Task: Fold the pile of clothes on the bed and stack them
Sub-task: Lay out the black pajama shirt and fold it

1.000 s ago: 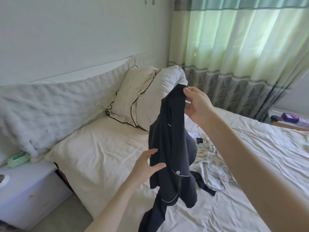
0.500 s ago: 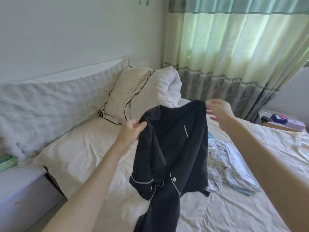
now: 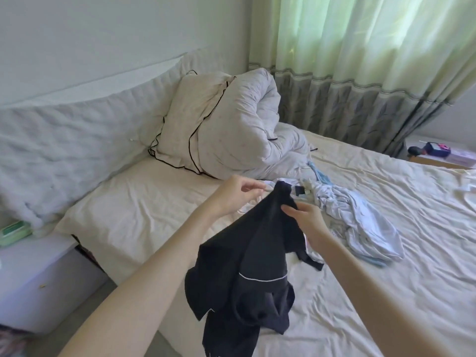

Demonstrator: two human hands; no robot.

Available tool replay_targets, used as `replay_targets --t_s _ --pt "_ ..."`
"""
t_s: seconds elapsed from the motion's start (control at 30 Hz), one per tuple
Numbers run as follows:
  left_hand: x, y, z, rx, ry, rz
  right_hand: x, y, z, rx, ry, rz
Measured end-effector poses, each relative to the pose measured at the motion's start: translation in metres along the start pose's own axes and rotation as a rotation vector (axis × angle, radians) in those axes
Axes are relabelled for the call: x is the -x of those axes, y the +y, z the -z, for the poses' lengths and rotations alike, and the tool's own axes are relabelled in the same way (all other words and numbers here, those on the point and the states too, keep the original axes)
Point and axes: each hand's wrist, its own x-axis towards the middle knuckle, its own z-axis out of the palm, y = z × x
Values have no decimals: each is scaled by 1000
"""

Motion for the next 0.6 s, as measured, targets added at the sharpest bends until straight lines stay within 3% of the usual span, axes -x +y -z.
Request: replay_targets --t_s 0.1,0.2,0.37,0.6 --pt "12 -53 -14 -41 -23 140 -17 51 39 108 214 -250" --pt "31 -118 -35 -50 -67 347 -25 99 53 362 234 -372" --pt "70 -208 -74 -15 -123 639 -30 151 1 767 -119 -255" --pt "107 -323 -158 122 10 952 -37 228 -120 1111 -602 277"
